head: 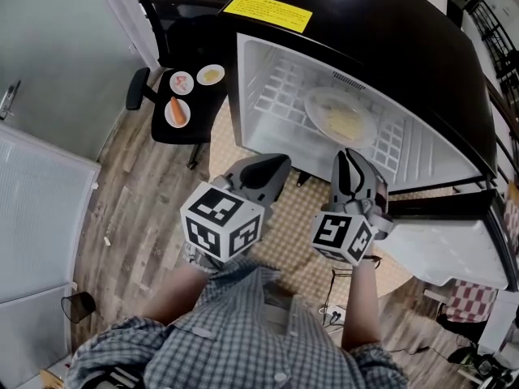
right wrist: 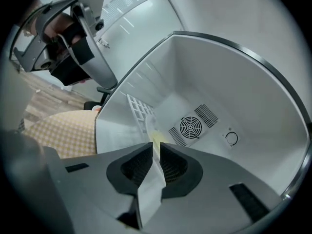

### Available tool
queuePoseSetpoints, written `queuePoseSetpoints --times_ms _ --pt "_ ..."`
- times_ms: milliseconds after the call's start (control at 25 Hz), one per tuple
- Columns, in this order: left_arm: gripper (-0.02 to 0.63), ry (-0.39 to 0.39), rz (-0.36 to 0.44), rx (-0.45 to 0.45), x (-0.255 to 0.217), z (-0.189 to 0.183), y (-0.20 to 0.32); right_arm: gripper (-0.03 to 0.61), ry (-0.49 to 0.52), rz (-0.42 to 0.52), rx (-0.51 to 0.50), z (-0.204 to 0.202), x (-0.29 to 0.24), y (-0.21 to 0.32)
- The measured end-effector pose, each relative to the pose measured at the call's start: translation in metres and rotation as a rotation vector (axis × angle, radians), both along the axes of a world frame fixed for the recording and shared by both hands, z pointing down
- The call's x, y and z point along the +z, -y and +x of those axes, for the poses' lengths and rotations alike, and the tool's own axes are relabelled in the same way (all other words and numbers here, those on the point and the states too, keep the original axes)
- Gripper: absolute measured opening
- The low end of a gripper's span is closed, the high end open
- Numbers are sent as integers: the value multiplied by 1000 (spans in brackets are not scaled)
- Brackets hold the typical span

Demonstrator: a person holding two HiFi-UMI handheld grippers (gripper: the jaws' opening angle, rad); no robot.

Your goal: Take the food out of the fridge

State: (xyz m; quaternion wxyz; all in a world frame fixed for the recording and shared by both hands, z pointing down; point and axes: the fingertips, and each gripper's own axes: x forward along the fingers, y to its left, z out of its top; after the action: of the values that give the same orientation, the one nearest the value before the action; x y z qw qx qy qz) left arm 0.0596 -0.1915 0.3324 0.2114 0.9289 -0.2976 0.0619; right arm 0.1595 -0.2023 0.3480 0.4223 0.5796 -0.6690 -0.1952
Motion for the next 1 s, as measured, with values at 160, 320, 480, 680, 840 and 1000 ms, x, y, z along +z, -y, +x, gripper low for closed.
queuePoseSetpoints --times_ms 160,320,480,680,840,1000 --pt "6 -5 -6 6 2 -2 5 12 -96 -39 -2 -1 10 10" --pt "6 -13 -22 10 6 -4 9 14 -163 -72 3 -1 19 18" --pt "6 -15 -32 13 8 -5 12 14 -201 -78 9 -1 21 23" --pt "6 -15 -32 17 8 -5 13 20 -227 -81 3 -6 22 26" --pt "6 -18 -36 20 9 -5 14 64 -232 -91 -1 -8 25 30" --pt "6 -22 -43 21 10 -4 15 63 -231 -87 2 -7 24 33"
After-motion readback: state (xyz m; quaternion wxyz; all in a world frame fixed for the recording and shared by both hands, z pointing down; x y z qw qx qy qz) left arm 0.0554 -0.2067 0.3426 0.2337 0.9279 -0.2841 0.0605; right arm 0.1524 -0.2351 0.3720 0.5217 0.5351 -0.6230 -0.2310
